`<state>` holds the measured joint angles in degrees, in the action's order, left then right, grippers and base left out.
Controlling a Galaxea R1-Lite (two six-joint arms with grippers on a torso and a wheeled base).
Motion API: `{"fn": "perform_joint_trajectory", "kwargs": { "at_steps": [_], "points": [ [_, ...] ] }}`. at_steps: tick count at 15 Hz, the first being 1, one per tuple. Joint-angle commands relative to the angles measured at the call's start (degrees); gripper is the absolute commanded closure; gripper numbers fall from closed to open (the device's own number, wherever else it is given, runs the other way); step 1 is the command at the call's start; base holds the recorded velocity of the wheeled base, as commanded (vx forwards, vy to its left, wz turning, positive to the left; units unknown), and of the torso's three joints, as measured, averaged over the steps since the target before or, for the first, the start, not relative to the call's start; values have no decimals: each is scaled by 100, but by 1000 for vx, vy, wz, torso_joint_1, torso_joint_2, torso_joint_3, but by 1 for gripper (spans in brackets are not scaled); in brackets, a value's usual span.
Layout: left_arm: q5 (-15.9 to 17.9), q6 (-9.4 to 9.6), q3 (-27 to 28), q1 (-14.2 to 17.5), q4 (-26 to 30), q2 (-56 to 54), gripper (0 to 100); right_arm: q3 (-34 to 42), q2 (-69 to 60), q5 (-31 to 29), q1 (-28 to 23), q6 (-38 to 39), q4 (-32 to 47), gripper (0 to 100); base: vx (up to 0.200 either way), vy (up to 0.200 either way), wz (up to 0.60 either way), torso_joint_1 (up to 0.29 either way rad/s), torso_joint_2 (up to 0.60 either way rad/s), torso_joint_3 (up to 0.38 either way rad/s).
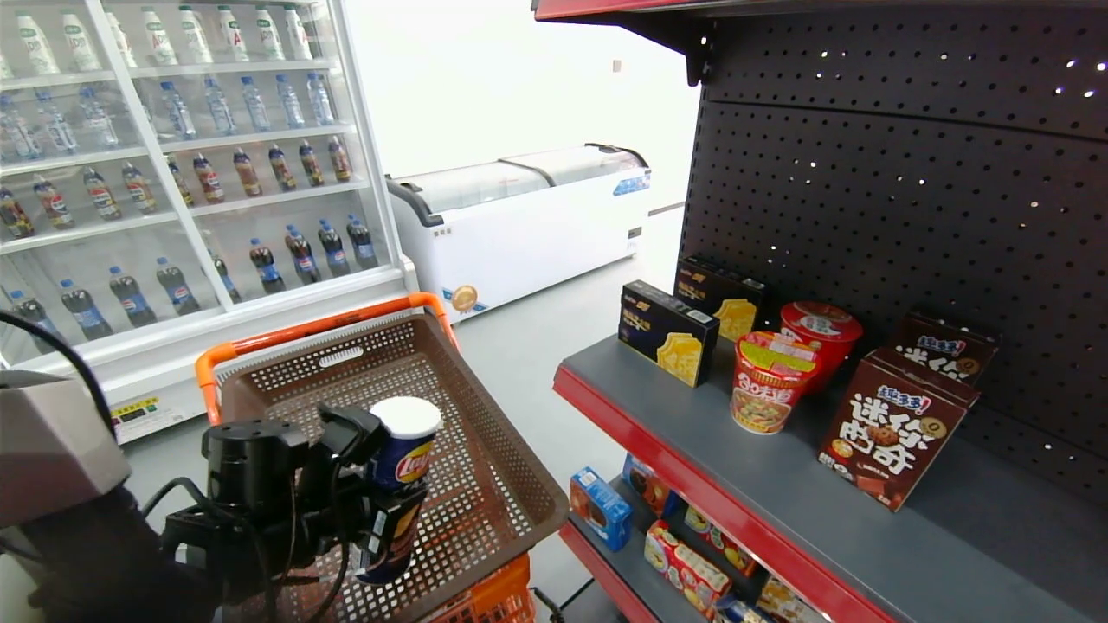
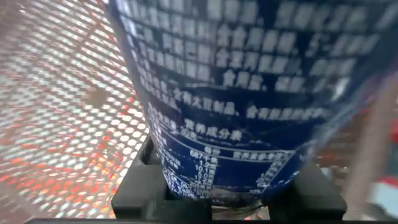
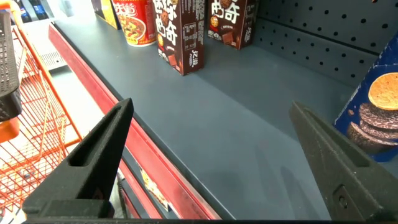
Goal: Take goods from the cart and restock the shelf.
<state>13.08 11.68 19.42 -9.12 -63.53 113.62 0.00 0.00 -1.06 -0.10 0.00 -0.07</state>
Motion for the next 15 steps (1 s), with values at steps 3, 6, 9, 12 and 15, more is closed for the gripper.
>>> {"fn": "perform_joint_trajectory", "kwargs": {
  "at_steps": [3,6,9,12,15],
  "points": [
    [-236,-693,370,77,1984,-3021,100,0,0,1,1,-9,-1,0,0,0,0,0,0,0],
    [-464,-781,167,68,3681,-5042,100,0,0,1,1,0,-1,0,0,0,0,0,0,0],
    [-596,-957,-79,68,3865,-6194,100,0,0,1,1,0,-1,0,0,0,0,0,0,0],
    [-552,-895,-202,-11,3927,-6941,100,0,0,1,1,0,-1,0,0,0,0,0,0,0],
    [-552,-394,-773,-116,3944,-7723,100,0,0,1,1,0,-1,0,0,0,0,0,0,0]
  ]
}}
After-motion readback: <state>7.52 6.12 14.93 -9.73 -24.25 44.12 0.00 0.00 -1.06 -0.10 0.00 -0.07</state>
